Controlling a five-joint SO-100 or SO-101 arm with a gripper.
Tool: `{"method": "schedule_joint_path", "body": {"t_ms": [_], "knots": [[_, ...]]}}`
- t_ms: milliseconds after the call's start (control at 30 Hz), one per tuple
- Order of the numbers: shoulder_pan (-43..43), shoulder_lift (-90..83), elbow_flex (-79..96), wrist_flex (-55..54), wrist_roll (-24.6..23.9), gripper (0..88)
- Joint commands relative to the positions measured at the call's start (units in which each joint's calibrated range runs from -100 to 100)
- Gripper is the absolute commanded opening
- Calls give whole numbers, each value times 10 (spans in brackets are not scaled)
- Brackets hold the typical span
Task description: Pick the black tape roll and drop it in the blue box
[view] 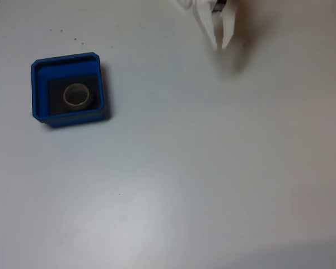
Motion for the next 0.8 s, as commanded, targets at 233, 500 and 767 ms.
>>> {"method": "schedule_joint_path", "body": {"t_ms": [233,500,767], "knots": [[1,-36,8,-34,50,6],[-1,-37,9,-34,45,6],[-1,-37,9,-34,0,6]]}}
